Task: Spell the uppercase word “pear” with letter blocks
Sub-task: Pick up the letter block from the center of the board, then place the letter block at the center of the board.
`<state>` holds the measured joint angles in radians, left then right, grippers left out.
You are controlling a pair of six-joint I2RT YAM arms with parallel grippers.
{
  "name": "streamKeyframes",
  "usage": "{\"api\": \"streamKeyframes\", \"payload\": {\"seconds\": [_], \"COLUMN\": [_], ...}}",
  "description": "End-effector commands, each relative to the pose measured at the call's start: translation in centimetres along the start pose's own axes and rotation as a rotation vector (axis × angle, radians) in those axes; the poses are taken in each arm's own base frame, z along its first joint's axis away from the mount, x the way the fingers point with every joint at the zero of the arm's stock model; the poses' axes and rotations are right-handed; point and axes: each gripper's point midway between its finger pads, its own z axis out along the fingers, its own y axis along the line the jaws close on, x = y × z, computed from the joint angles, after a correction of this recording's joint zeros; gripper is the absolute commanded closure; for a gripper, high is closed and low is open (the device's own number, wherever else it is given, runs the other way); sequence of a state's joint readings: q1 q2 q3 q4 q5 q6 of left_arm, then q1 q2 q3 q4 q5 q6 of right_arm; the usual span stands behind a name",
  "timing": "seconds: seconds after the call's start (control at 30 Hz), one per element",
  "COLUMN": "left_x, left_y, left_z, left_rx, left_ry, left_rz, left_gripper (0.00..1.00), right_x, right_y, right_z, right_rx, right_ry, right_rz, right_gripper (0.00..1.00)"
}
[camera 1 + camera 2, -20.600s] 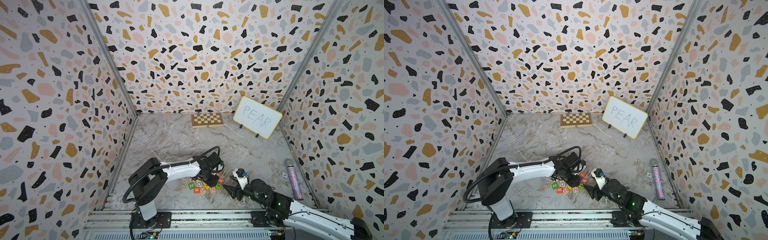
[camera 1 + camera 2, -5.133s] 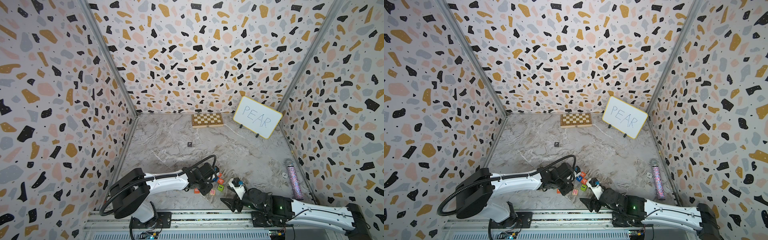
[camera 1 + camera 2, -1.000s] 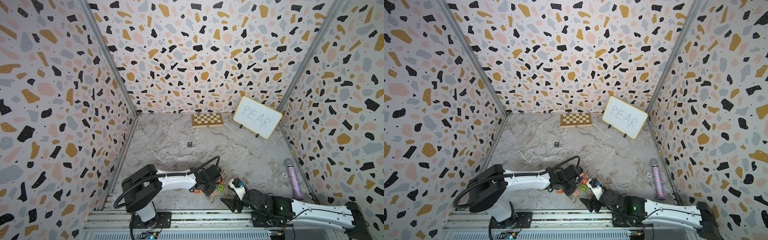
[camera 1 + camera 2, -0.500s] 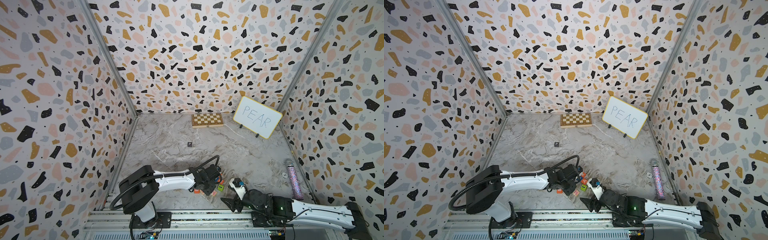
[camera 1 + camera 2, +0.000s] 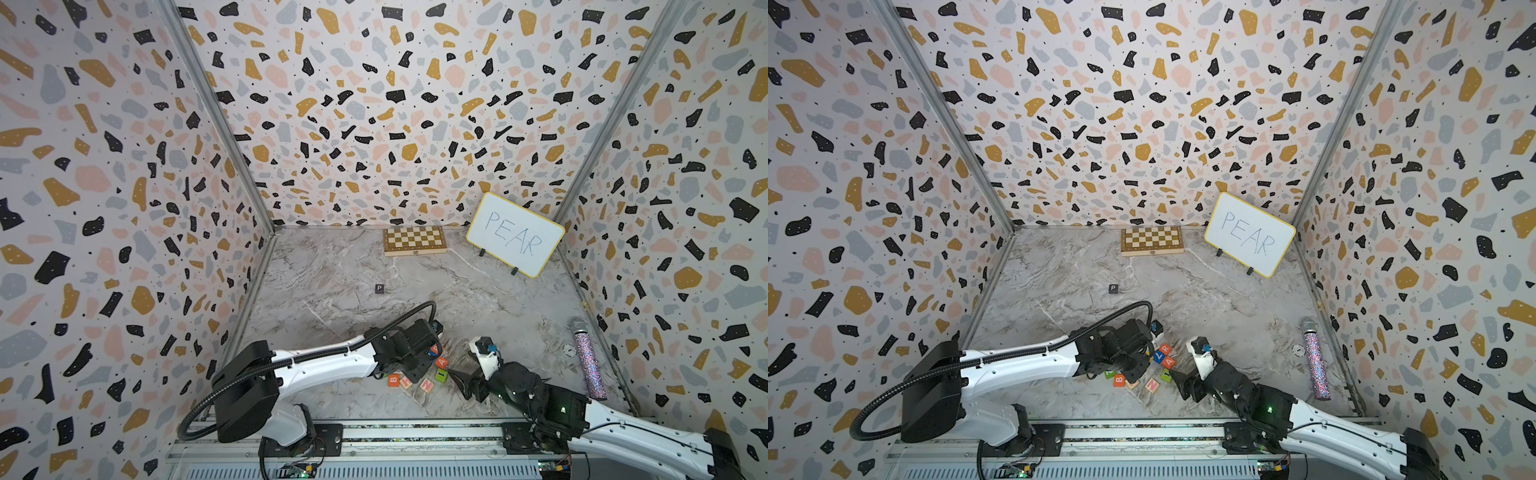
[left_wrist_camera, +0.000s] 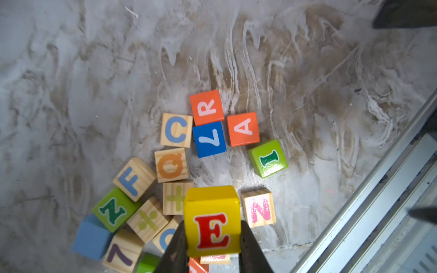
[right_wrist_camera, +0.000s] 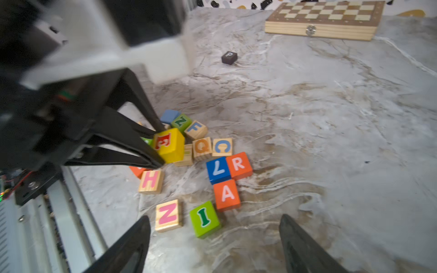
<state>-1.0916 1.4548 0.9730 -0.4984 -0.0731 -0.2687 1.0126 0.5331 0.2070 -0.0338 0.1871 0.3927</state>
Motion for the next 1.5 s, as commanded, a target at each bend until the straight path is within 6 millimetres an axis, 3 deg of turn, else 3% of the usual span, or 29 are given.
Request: {"api": "streamKeyframes", "payload": {"seconds": [0.0,0.27,0.47,0.8,1.07,1.23,1.47], "left_x": [-1.5,-6.5,-9.0,-9.9,-9.9,-10.4,-11.2], "left_y": [1.4,6.4,10.5,16.7,20.4,21.8,22.6], "left_z": [-1.6,-3.6,-3.0,0.8,4.4,5.9,7.7], "left_rx": [-0.039,-0.073,-0.113,-0.226,-0.252,-0.284,-0.292], "left_ry": [-0.023,-0.137,-0.155,-0.093,-0.037,-0.023,0.006], "left_rz": [0.014,-0.067,-0.16,-0.298,-0.45,-0.489,-0.517], "left_gripper": [0.84,0.82,0.82,0.83,0.84,0.84,0.85], "right_x": [-3.8,-7.3,-10.0,-10.7,-12.3,-12.0,-11.8], "right_y": [0.4,-1.8,-3.2,-6.3,-7.9,-8.0,-7.5], "right_z": [0.1,1.6,3.9,9.0,11.2,11.8,10.4], "right_rx": [-0.067,-0.005,0.042,0.089,0.164,0.156,0.13], "right_ry": [-0.054,-0.092,-0.11,-0.026,-0.037,-0.061,-0.119], "right_rz": [-0.002,0.025,0.08,0.159,0.133,0.103,0.038], "right_gripper": [0.13,0.13,0.13,0.13,0.13,0.13,0.12]}}
